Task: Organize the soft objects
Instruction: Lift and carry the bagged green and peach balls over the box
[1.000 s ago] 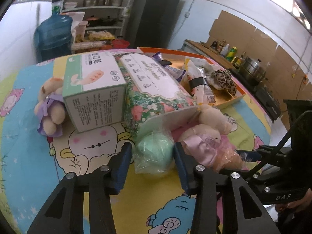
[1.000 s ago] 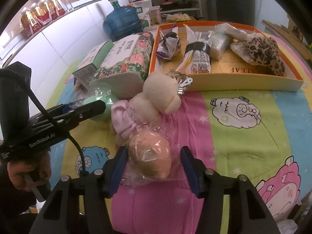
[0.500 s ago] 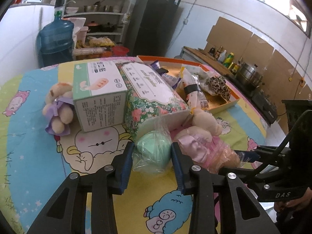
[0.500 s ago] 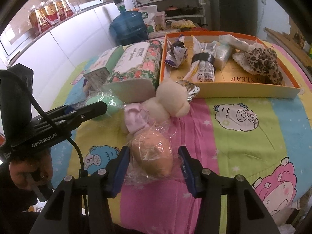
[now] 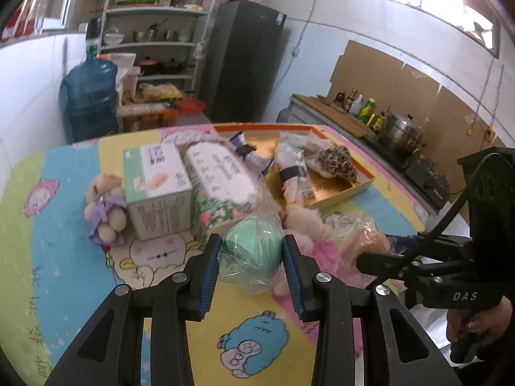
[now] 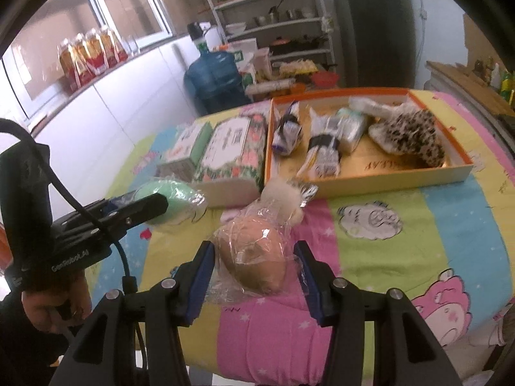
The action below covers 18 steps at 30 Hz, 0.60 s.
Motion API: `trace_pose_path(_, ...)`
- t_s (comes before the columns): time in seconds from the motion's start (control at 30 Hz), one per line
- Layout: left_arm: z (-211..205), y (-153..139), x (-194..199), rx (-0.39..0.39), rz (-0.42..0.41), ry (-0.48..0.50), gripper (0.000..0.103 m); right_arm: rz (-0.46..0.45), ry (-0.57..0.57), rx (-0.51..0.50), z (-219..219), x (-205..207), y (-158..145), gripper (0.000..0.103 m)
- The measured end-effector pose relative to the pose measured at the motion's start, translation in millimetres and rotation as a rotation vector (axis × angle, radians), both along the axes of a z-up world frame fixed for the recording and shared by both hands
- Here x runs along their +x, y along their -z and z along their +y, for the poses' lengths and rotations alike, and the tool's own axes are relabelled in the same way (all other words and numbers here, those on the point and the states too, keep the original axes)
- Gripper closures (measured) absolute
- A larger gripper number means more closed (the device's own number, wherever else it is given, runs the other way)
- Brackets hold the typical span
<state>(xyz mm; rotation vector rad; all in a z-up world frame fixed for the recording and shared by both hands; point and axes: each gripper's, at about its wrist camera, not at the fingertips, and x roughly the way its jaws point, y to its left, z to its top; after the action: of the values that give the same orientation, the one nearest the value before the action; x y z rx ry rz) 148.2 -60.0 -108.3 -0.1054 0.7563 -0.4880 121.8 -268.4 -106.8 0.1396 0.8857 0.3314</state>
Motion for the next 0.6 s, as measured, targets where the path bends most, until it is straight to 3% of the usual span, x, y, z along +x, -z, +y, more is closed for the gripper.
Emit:
trace_pose_path(0.27,-22.2,-30.4,7.3,-0.014,-0.055,0.024,0.064,-0.083,0.052,-0.022,-25.8,-2.7,-27.9,0.052)
trace_pose_path(0.6,-60.6,-46.2,36.9,-0.028,-0.071,0.04,0.064,-0.131,0.109,-0.006,-67.9,9.1,-49.2,0.052)
